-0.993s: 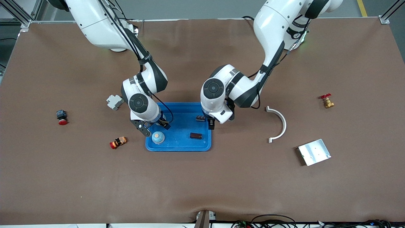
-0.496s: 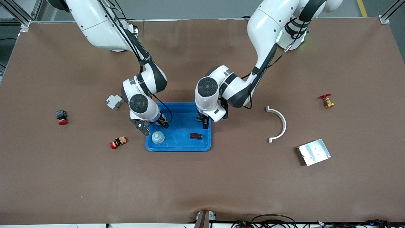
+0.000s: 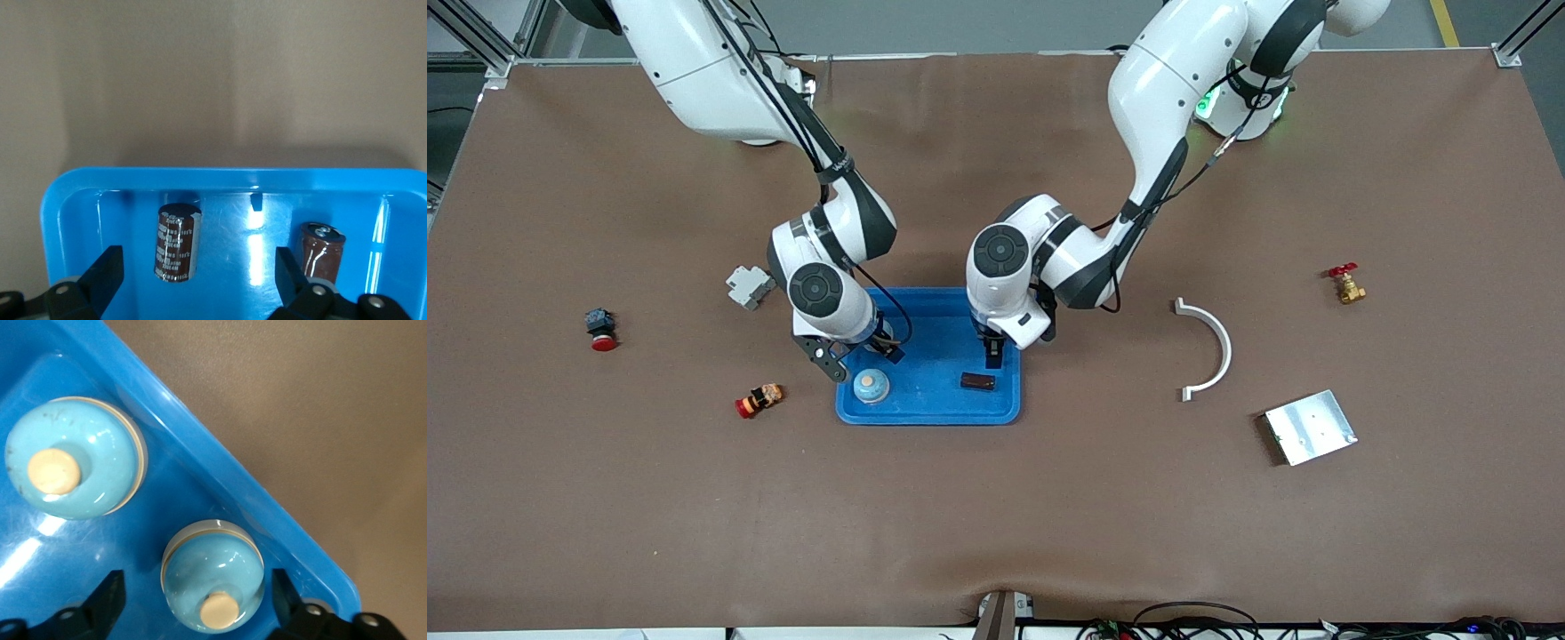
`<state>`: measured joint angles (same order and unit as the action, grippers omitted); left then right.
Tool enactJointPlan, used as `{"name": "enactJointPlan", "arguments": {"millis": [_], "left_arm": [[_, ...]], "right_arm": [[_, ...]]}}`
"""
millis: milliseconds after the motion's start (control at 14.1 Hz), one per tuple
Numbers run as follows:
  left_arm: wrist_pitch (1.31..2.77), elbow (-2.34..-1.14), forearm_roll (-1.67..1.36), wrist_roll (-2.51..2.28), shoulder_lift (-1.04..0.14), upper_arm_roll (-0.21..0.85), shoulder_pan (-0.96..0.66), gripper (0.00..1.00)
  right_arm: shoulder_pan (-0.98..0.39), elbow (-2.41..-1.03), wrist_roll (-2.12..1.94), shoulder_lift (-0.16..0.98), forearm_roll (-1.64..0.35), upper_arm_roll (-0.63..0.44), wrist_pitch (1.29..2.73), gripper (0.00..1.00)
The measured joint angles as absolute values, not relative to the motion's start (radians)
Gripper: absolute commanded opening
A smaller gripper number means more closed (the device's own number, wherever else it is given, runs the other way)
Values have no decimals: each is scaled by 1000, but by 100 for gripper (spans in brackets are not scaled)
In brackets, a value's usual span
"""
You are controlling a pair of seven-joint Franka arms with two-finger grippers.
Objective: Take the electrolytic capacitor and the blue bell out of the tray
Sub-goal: 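Grasp the blue bell with the right gripper while the left gripper grasps the capacitor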
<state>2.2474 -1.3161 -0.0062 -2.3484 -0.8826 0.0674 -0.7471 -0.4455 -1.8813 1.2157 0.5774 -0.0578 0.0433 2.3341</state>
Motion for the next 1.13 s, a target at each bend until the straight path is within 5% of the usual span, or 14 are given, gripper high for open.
{"name": "enactJointPlan", "arguments": {"millis": [1134], "left_arm": [[2292,-1311,-6,-2348,-921,35,-786,100]], "right_arm": [[-361,-1874,1188,543,-58,123,2322,15]]}}
